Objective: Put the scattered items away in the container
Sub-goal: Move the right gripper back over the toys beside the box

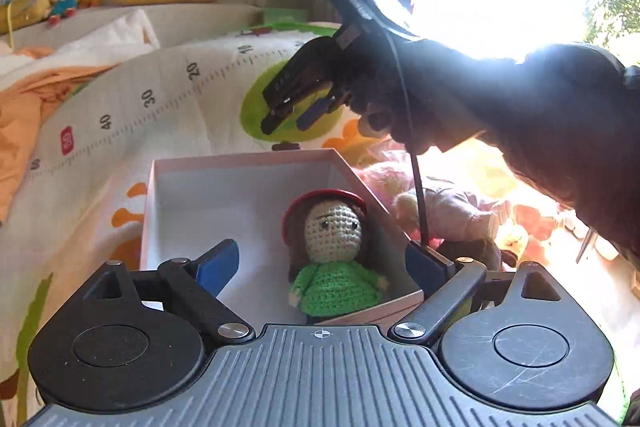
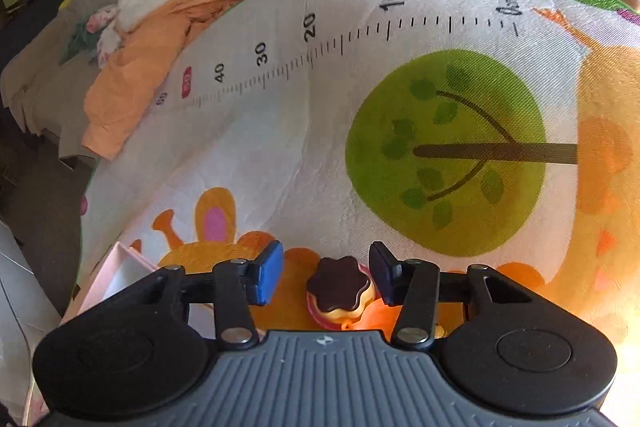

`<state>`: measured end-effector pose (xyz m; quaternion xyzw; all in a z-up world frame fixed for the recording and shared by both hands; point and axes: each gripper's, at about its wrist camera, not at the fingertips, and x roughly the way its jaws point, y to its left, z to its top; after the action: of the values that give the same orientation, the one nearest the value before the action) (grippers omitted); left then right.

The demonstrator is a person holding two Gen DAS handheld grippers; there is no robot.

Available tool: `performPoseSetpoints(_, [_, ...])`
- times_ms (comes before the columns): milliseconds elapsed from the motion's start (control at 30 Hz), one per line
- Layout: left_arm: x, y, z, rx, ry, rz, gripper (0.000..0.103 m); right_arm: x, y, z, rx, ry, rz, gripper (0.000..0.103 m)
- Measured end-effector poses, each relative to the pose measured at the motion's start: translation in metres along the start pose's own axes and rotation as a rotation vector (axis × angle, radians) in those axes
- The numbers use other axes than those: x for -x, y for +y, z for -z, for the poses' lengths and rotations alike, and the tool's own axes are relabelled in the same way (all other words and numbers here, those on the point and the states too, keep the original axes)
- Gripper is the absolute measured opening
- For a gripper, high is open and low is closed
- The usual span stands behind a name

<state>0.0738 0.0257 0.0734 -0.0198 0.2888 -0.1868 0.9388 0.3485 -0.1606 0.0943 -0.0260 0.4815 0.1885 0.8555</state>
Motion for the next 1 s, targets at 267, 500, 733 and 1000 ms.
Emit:
performPoseSetpoints(267, [0.033,0.022,0.017,0.077,-0.018,0.002,0.094,-0.027,-0.025,0.003,0.045,0.187,0.007,0.037])
performPoseSetpoints(500, [0.038,0.017,0.030,0.084,0.006,0.014,0.094,0.029,-0.066,0.060,-0.024,0.199,0.047,0.036])
performPoseSetpoints(733, [0.036,-0.019,0.037,0.024,0.032,0.052,0.094,0.091,-0.083,0.133,-0.098,0.120,-0.036,0.034])
performPoseSetpoints(1000, [0.039,-0.067,0.052,-0.065,0.072,0.087,0.094,0.177,-0.047,0.195,0.004,-0.136,-0.015,0.041])
